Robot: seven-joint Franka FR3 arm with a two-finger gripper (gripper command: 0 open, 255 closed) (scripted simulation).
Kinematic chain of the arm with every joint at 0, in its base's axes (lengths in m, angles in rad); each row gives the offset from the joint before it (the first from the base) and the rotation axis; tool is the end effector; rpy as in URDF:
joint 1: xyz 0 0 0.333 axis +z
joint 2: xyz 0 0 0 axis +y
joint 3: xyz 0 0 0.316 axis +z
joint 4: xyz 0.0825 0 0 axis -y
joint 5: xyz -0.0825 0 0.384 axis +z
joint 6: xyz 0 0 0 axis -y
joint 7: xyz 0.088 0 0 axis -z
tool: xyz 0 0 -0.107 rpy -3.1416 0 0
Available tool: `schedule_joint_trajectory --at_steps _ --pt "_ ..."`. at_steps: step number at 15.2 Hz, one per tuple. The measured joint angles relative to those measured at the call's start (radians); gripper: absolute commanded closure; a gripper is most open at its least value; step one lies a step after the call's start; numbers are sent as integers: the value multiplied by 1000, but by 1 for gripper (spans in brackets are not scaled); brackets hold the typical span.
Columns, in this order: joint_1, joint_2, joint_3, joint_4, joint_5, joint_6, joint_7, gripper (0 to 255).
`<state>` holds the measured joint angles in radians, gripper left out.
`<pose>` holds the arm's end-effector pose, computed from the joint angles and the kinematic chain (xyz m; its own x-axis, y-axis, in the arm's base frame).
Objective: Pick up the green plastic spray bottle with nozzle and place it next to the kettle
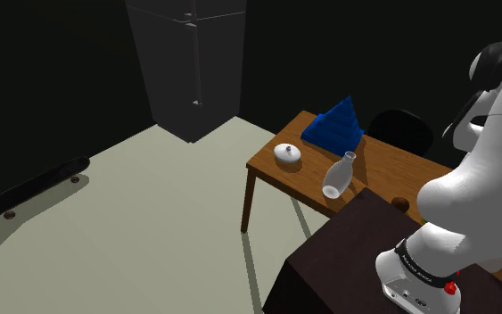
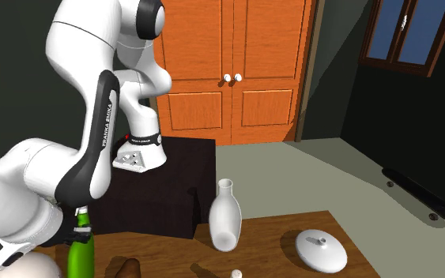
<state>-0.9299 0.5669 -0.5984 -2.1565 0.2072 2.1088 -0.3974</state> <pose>0.0106 -0.5016 0.1468 0.2376 -0.8333 -0.4991 -0.9601 -0.2794 0.0095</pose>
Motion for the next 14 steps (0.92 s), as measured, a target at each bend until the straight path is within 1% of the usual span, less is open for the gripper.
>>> schedule_joint_trajectory --at_steps 5,11,12,14 --pt "-23 59 29 14 32 42 -16 255" --pt "-26 68 33 18 38 47 -17 255" --pt "-26 68 33 18 38 47 -17 0" --pt "-27 72 35 18 39 49 -18 0"
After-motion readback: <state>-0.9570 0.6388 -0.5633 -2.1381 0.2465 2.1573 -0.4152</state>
